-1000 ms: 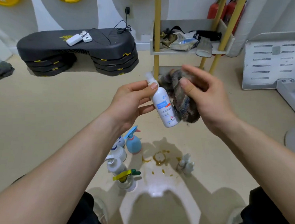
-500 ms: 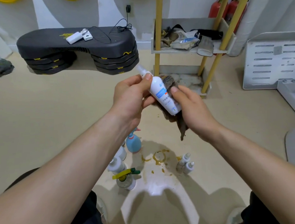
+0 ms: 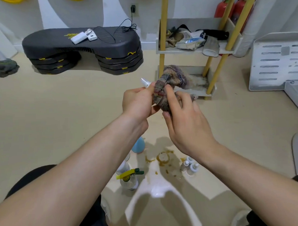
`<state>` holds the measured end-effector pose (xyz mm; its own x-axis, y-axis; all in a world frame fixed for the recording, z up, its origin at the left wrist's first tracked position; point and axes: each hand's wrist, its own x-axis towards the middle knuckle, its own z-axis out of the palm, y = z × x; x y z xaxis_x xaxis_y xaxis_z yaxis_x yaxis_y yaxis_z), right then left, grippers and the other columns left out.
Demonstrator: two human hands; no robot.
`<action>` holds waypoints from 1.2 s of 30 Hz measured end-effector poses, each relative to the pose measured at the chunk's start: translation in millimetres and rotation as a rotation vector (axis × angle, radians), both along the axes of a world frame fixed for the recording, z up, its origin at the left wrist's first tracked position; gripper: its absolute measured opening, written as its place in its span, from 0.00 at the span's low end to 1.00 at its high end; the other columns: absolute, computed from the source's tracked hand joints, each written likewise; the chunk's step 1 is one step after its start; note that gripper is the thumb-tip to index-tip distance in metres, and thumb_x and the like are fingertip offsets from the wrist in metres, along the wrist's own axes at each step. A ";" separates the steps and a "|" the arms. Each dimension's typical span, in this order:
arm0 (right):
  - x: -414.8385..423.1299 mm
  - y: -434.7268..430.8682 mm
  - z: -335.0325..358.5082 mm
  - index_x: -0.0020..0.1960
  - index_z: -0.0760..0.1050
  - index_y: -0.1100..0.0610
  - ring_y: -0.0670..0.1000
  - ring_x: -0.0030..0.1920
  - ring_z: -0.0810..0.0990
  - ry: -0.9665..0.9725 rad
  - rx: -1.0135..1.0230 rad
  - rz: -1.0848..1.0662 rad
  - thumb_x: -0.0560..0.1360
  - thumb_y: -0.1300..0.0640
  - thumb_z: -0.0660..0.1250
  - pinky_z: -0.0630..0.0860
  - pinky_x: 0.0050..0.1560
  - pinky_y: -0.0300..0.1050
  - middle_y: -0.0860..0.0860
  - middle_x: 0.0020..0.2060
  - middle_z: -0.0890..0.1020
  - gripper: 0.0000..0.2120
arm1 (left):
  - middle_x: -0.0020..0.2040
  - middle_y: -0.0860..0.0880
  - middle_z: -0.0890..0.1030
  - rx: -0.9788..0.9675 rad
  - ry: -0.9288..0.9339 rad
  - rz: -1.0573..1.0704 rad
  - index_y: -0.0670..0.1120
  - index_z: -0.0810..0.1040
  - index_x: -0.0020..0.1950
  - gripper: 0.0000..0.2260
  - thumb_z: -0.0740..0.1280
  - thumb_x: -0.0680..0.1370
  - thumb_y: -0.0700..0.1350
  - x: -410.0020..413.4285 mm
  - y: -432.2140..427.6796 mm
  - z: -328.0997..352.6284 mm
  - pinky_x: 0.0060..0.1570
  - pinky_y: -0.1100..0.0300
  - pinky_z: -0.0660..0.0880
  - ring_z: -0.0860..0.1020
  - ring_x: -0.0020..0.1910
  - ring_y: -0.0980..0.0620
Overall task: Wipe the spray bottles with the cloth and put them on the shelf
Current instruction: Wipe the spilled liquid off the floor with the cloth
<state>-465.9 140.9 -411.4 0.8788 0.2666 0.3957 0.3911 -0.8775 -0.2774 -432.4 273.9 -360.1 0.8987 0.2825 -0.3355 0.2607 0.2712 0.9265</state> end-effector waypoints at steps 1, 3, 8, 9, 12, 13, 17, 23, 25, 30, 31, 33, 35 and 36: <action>-0.9 -0.5 -4.3 0.80 0.55 0.53 0.63 0.52 0.74 -0.056 -0.038 0.001 0.81 0.51 0.60 0.77 0.51 0.57 0.60 0.66 0.71 0.31 | 0.34 0.47 0.85 -0.001 0.016 0.015 0.39 0.84 0.44 0.09 0.71 0.79 0.44 1.0 2.8 2.6 0.48 0.50 0.84 0.84 0.35 0.49; 1.9 -2.5 -9.4 0.80 0.55 0.52 0.62 0.54 0.74 0.004 0.022 0.032 0.80 0.49 0.61 0.77 0.53 0.57 0.59 0.65 0.70 0.31 | 0.32 0.51 0.85 0.005 0.049 0.011 0.42 0.83 0.44 0.08 0.73 0.78 0.46 1.7 8.2 4.0 0.57 0.42 0.80 0.84 0.31 0.52; 20.7 -11.8 -0.8 0.72 0.69 0.50 0.47 0.53 0.79 0.399 0.578 0.147 0.81 0.50 0.67 0.74 0.51 0.41 0.48 0.56 0.81 0.21 | 0.42 0.48 0.85 -0.034 0.084 -0.076 0.43 0.84 0.46 0.09 0.76 0.75 0.48 -4.2 8.9 -2.4 0.42 0.56 0.82 0.82 0.38 0.51; 23.3 -12.1 2.7 0.67 0.72 0.51 0.47 0.46 0.80 0.537 0.752 0.205 0.81 0.53 0.67 0.74 0.46 0.41 0.48 0.50 0.83 0.15 | 0.42 0.49 0.84 -0.016 0.077 -0.091 0.44 0.84 0.46 0.10 0.76 0.74 0.50 -4.6 9.5 -1.8 0.39 0.60 0.81 0.81 0.39 0.51; 26.3 -15.8 9.7 0.64 0.75 0.56 0.54 0.35 0.77 0.887 1.274 0.272 0.80 0.52 0.66 0.74 0.34 0.46 0.56 0.43 0.83 0.15 | 0.42 0.50 0.81 0.011 -0.003 -0.188 0.46 0.83 0.51 0.12 0.72 0.77 0.54 -5.4 15.0 1.8 0.37 0.62 0.79 0.79 0.39 0.52; 26.3 -17.0 13.0 0.65 0.74 0.58 0.55 0.33 0.76 0.990 1.380 0.275 0.79 0.50 0.66 0.73 0.33 0.46 0.59 0.45 0.82 0.18 | 0.44 0.50 0.80 0.014 -0.039 -0.233 0.46 0.83 0.53 0.11 0.70 0.79 0.54 -5.7 16.7 3.5 0.36 0.63 0.78 0.78 0.39 0.52; 19.9 -19.3 22.2 0.62 0.78 0.58 0.55 0.33 0.74 1.277 1.499 0.283 0.78 0.47 0.62 0.70 0.33 0.46 0.60 0.48 0.82 0.19 | 0.47 0.49 0.81 0.103 -0.134 -0.323 0.40 0.80 0.59 0.14 0.65 0.83 0.49 -5.1 20.3 2.7 0.34 0.65 0.74 0.78 0.42 0.53; 15.0 -5.1 18.2 0.73 0.71 0.50 0.42 0.62 0.78 0.637 1.037 0.253 0.85 0.45 0.53 0.73 0.64 0.39 0.47 0.63 0.80 0.21 | 0.40 0.45 0.77 0.243 -0.150 -0.193 0.38 0.79 0.45 0.11 0.66 0.82 0.45 -8.5 7.3 -10.4 0.32 0.63 0.76 0.76 0.38 0.51; 8.4 -2.5 9.2 0.79 0.61 0.47 0.38 0.66 0.70 0.335 0.607 0.239 0.83 0.49 0.54 0.64 0.68 0.31 0.46 0.66 0.75 0.24 | 0.39 0.46 0.81 0.174 -0.119 -0.165 0.40 0.82 0.47 0.07 0.65 0.81 0.39 -12.2 0.8 -8.3 0.32 0.63 0.77 0.78 0.37 0.52; 1.0 -1.2 -7.0 0.79 0.62 0.46 0.43 0.61 0.74 0.239 0.552 0.153 0.83 0.49 0.59 0.70 0.58 0.40 0.46 0.64 0.77 0.25 | 0.40 0.47 0.82 0.172 -0.120 -0.070 0.43 0.82 0.46 0.08 0.67 0.81 0.45 -1.5 9.4 6.1 0.34 0.63 0.77 0.79 0.37 0.51; 3.0 -2.0 -5.3 0.77 0.68 0.48 0.45 0.58 0.78 0.354 0.676 0.189 0.82 0.48 0.60 0.72 0.57 0.43 0.47 0.61 0.80 0.23 | 0.41 0.47 0.82 0.166 -0.126 -0.043 0.44 0.82 0.46 0.08 0.68 0.81 0.47 1.4 14.4 9.3 0.33 0.64 0.76 0.79 0.37 0.52; 7.5 -3.1 2.5 0.65 0.77 0.55 0.52 0.47 0.82 0.676 1.096 0.208 0.80 0.50 0.62 0.76 0.48 0.48 0.54 0.52 0.85 0.16 | 0.40 0.49 0.81 0.158 -0.143 -0.041 0.45 0.81 0.45 0.08 0.68 0.82 0.47 4.1 20.2 12.2 0.31 0.66 0.74 0.77 0.37 0.54; 11.1 -6.1 14.3 0.62 0.78 0.60 0.57 0.47 0.84 0.950 1.417 0.123 0.82 0.51 0.61 0.79 0.45 0.51 0.61 0.54 0.85 0.16 | 0.41 0.48 0.79 0.152 -0.160 -0.113 0.44 0.79 0.46 0.08 0.66 0.82 0.45 0.7 17.1 10.5 0.31 0.67 0.74 0.76 0.37 0.53; 12.7 -8.4 19.7 0.64 0.78 0.61 0.58 0.49 0.85 1.053 1.502 0.093 0.83 0.51 0.58 0.81 0.47 0.52 0.62 0.57 0.84 0.18 | 0.41 0.48 0.78 0.156 -0.174 -0.152 0.43 0.79 0.46 0.08 0.65 0.83 0.45 -2.0 13.6 8.0 0.32 0.66 0.74 0.76 0.38 0.52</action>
